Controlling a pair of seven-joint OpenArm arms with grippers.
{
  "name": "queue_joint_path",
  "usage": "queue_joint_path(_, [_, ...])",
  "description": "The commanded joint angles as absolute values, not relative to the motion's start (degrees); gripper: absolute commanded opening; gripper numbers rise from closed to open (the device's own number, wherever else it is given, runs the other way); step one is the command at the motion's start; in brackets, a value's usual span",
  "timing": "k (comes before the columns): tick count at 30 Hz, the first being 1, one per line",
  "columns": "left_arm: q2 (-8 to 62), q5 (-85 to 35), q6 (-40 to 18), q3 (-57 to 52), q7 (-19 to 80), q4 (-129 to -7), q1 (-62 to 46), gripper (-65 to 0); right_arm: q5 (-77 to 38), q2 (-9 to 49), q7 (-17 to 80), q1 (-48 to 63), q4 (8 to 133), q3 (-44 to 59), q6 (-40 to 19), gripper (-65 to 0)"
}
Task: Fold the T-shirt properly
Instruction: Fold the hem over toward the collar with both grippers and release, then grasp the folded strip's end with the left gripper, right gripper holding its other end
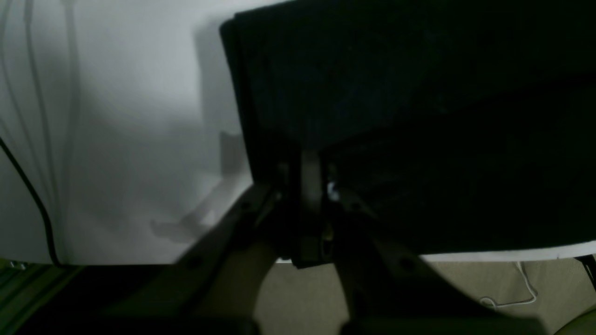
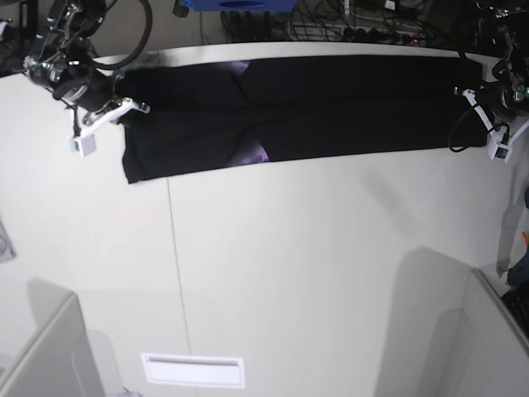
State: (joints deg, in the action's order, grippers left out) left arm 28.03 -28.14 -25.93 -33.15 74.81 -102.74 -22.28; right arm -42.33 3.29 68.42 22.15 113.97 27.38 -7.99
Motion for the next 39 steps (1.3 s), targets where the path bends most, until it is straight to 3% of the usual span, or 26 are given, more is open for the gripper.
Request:
queue_joint_path(1, [29.41, -27.91, -25.98, -33.54, 74.68, -103.52, -22.46, -65.0, -43.03, 3.65, 67.56, 22.02, 114.77, 27.65, -8.22, -65.0])
queue_joint_path(4, [29.41, -27.91, -25.8, -33.54, 74.68, -103.52, -22.73, -65.0, -42.59, 2.33, 67.56, 23.08, 114.86, 28.09, -8.13, -65.0])
queue_joint_path(7, [29.41, -27.91, -25.8, -33.8, 74.68, -103.52, -23.78, -64.8, -41.98, 2.15, 67.21, 24.13, 114.86, 27.91, -8.13, -47.1])
queue_joint_path(9, [29.41, -27.91, -25.8, -33.98, 74.68, -103.69, -24.22, -52.2, -42.07, 2.15, 67.12, 24.75, 114.95, 28.09, -8.13, -40.5])
queue_joint_path(13, [29.32, -27.91, -25.8, -34.15, 74.68, -104.04, -24.31, -25.7, -42.24, 2.07, 66.51, 25.19, 115.12, 29.23, -8.13, -40.2])
queue_joint_path(16, [29.05, -28.0, -25.8, -36.7, 74.68, -105.1, -24.22, -15.3, -42.42, 1.71, 62.81, 26.33, 115.3, 29.32, -8.31, -40.2])
queue_joint_path(18, [27.82, -28.35, -25.89, -41.63, 74.68, -107.74, -24.22, -17.6, -42.42, 1.71, 60.62, 26.86, 115.74, 28.62, -8.48, -40.2])
queue_joint_path(20, [25.89, -28.35, -25.98, -45.58, 74.68, -110.99, -24.31, -26.8, -42.42, 1.71, 58.07, 26.95, 116.0, 27.74, -8.48, -40.2])
queue_joint_path(22, [24.92, -28.35, -26.07, -47.16, 74.86, -112.31, -26.07, -44.3, -42.33, 1.98, 54.37, 27.56, 116.0, 27.47, -8.66, -42.8])
queue_joint_path(23, [24.75, -28.35, -26.07, -46.99, 74.86, -112.04, -26.86, -57.3, -42.33, 2.15, 52.88, 27.56, 116.0, 26.68, -9.1, -46.7])
queue_joint_path(24, [24.22, -28.26, -26.07, -46.99, 74.77, -111.69, -27.47, -65.0, -42.24, 2.33, 51.82, 27.65, 115.91, 25.36, -10.68, -52.4])
queue_joint_path(26, [22.55, -27.74, -25.71, -46.99, 74.68, -110.55, -28.35, -65.0, -42.07, 4.0, 51.91, 27.3, 115.65, 22.37, -14.73, -65.0])
queue_joint_path(30, [21.67, -21.67, -25.71, -42.68, 74.24, -106.15, -27.82, -65.0, -41.89, 5.14, 53.32, 24.92, 110.64, 17.71, -13.58, -65.0])
queue_joint_path(34, [19.74, -14.29, -25.71, -37.32, 67.3, -101.93, -26.68, -65.0, -41.8, 5.93, 53.05, 22.11, 103.6, 17.98, -12.7, -65.0])
queue_joint_path(39, [16.75, -8.57, -25.71, -31.34, 66.33, -96.13, -23.16, -65.0, -41.8, 9.36, 51.47, 19.03, 95.69, 18.24, -12.53, -65.0])
